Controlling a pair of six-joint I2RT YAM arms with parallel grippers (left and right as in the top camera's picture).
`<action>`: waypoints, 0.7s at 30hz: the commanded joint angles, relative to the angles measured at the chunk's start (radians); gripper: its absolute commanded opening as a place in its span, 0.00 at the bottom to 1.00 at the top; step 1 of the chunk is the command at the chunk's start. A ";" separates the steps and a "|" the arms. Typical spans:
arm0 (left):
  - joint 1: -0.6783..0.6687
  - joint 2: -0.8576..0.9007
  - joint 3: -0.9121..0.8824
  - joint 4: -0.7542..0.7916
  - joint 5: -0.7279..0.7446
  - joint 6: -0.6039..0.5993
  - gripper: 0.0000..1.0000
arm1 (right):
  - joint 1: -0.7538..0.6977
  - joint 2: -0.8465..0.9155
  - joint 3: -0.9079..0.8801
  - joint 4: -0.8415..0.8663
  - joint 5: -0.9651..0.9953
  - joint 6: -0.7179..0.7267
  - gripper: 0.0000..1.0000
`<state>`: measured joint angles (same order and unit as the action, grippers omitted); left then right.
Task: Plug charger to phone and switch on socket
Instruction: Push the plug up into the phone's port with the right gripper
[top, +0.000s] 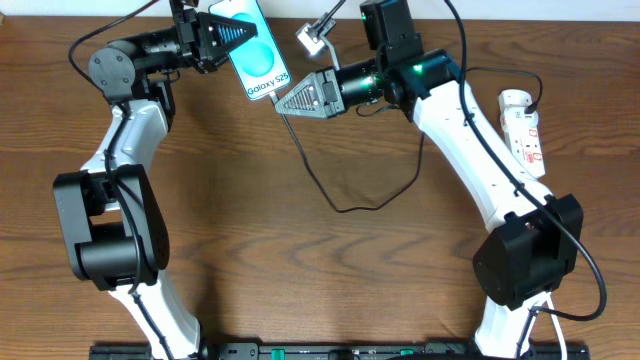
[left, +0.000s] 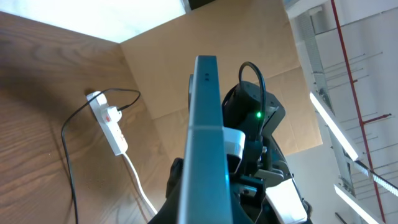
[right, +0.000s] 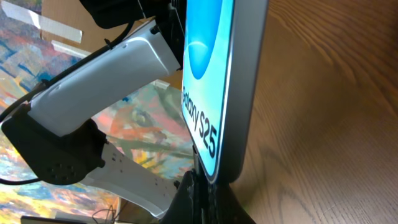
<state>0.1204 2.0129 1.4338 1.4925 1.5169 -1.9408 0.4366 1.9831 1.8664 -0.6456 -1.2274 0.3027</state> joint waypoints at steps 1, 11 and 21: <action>-0.015 -0.048 0.021 0.019 0.055 -0.002 0.07 | -0.020 -0.001 0.003 0.014 0.005 -0.019 0.01; -0.016 -0.048 0.017 0.029 0.054 -0.010 0.07 | -0.031 -0.001 0.003 0.014 0.005 -0.011 0.01; -0.048 -0.048 0.017 0.029 0.054 -0.010 0.07 | -0.029 -0.001 0.003 0.045 0.021 0.012 0.01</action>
<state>0.1123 2.0129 1.4338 1.5002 1.5063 -1.9411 0.4294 1.9831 1.8637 -0.6289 -1.2385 0.3069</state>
